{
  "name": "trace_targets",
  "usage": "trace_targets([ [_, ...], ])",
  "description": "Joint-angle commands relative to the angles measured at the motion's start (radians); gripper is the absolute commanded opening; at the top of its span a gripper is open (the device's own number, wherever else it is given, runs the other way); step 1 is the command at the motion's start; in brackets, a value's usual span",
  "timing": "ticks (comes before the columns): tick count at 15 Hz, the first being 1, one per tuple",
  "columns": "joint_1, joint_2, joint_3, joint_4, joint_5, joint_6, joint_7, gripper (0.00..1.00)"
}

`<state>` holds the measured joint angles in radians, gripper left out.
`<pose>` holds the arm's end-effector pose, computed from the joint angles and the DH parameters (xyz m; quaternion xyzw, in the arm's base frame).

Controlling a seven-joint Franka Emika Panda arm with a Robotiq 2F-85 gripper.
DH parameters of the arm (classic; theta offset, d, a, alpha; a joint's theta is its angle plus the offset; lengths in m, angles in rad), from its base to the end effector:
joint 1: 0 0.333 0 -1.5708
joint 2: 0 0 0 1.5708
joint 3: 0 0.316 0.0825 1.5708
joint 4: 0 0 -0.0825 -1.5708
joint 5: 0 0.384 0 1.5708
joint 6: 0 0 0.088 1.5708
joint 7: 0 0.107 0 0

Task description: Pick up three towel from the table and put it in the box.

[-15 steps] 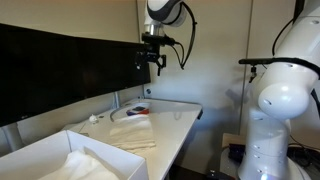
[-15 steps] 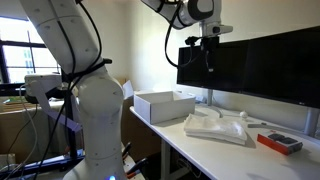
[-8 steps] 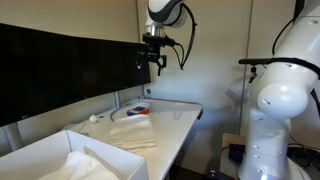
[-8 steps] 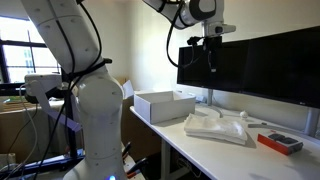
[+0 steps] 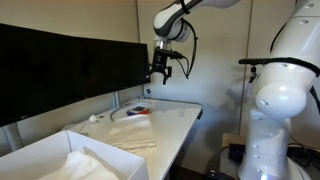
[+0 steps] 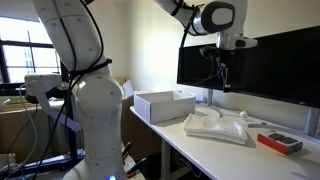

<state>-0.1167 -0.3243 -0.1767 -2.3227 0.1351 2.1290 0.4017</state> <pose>0.4440 -0.1321 0.4783 -0.9244 0.3661 -0.0566 0.0907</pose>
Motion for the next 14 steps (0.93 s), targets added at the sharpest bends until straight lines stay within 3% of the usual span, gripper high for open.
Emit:
trace_targets([
  [1, -0.022, 0.020, -0.045, -0.044, 0.064, 0.025, -0.233, 1.00],
  [8, -0.030, 0.103, -0.134, -0.091, 0.232, 0.090, -0.493, 1.00],
  [14, -0.025, 0.216, -0.135, -0.122, 0.482, 0.209, -0.592, 1.00],
])
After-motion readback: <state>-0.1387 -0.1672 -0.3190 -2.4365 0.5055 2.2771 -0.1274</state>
